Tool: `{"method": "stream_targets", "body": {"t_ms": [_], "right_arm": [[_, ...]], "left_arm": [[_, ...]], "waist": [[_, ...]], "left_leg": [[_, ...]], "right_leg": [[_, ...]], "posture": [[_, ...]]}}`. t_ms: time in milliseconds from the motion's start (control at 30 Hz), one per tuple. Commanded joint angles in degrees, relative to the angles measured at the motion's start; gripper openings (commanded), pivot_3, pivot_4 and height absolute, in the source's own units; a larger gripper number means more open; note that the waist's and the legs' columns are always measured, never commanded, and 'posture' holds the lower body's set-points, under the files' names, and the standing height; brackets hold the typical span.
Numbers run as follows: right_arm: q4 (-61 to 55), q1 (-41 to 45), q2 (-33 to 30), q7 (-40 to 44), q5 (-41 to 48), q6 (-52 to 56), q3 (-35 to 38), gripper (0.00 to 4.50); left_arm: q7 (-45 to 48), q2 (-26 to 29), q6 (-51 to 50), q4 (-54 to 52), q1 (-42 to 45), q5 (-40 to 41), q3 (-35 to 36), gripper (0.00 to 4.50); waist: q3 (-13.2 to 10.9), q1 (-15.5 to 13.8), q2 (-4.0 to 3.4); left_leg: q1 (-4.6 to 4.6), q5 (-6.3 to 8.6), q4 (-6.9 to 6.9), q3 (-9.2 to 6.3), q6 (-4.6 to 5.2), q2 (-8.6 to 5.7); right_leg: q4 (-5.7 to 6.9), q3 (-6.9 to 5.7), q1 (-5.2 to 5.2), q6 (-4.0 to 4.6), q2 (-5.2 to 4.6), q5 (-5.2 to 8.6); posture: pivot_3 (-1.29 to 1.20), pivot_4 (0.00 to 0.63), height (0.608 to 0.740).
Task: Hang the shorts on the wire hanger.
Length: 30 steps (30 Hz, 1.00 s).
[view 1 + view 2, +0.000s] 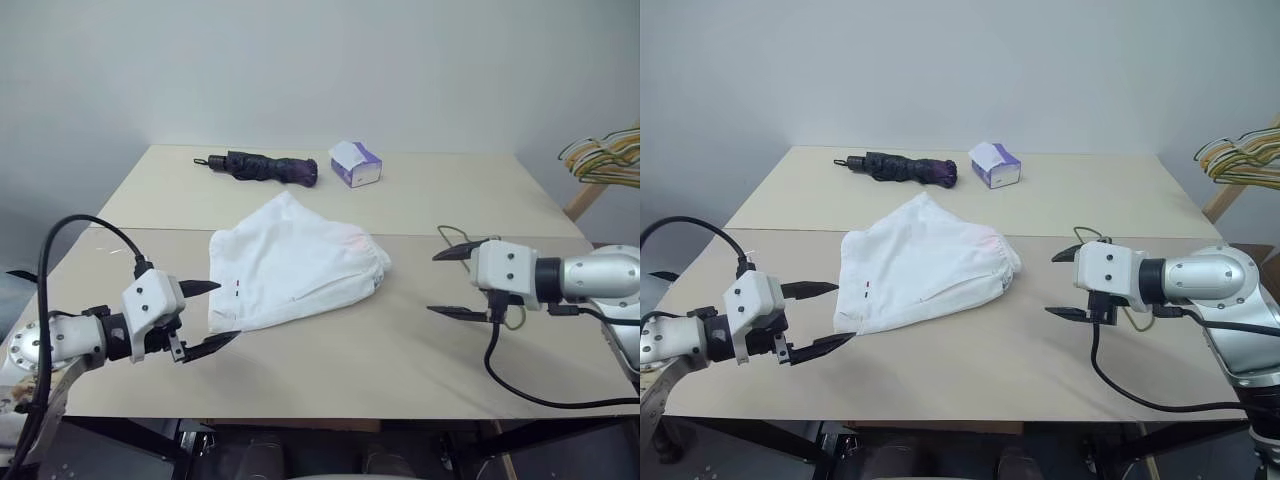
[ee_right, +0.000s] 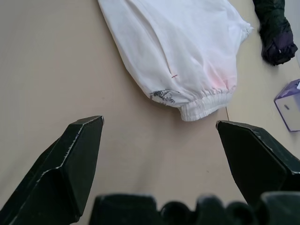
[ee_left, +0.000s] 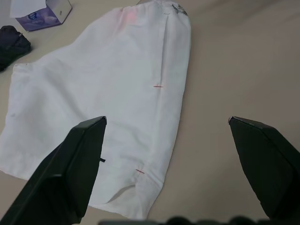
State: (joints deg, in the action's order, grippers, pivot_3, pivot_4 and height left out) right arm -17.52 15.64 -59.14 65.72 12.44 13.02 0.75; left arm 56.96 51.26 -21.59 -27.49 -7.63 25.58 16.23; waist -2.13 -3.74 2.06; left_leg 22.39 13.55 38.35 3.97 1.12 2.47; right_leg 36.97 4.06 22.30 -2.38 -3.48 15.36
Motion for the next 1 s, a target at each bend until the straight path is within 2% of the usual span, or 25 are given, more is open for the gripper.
{"method": "stream_targets", "body": {"t_ms": [33, 267, 533, 800, 1000], "right_arm": [[-0.33, 1.6, -0.25, -0.26, 0.22, 0.5, 0.9, 4.46], [-0.52, 1.84, 0.45, -0.88, 0.05, 0.73, 0.36, 4.46], [-0.41, 1.09, 1.12, -2.88, -1.26, 2.11, 0.07, 4.46], [-4.05, -2.88, 1.38, -5.38, -0.92, 5.01, 2.19, 4.46], [-7.49, -5.46, 2.87, -8.35, -0.54, 7.17, 2.5, 4.46]], "left_arm": [[-0.8, -0.23, -0.14, -0.59, 1.77, 1.28, 1.29, 4.5], [-3.14, 0.17, -1.73, -1.3, 2.17, 0.11, 0.72, 4.5], [-2.44, 4.07, -2.7, 1.28, -0.08, -6.9, -5.43, 4.5], [3.78, 4.1, -0.16, 4.62, -0.93, -5.81, -7.81, 4.5], [1.65, 2.23, 3.27, 14.04, 6.86, -12.6, -13.99, 4.5]], "waist": [[0.0, -0.01, 0.0], [0.0, -0.04, 0.0], [-0.02, -0.03, -0.04], [-0.03, 0.04, -0.05], [-0.02, 0.01, -0.06]], "left_leg": [[0.0, 0.0, 0.0, 0.0, 0.0, 0.0], [0.01, 0.0, 0.0, 0.0, 0.0, 0.0], [0.01, 0.0, 0.0, 0.02, 0.0, -0.01], [0.09, 0.01, -0.01, 0.04, -0.02, 0.04], [0.06, 0.01, 0.0, 0.03, -0.02, 0.03]], "right_leg": [[0.0, 0.0, 0.0, 0.0, 0.0, 0.0], [0.0, 0.01, 0.0, -0.06, 0.01, -0.03], [-0.01, 0.01, 0.02, 0.12, 0.01, 0.07], [0.0, 0.01, 0.14, 0.19, 0.01, 0.1], [0.0, -0.03, 0.14, 0.24, 0.02, 0.14]], "posture": [[0.18, 0.0, 0.74], [0.17, 0.0, 0.74], [0.16, 0.0, 0.74], [0.13, 0.0, 0.74], [0.11, 0.0, 0.74]]}}
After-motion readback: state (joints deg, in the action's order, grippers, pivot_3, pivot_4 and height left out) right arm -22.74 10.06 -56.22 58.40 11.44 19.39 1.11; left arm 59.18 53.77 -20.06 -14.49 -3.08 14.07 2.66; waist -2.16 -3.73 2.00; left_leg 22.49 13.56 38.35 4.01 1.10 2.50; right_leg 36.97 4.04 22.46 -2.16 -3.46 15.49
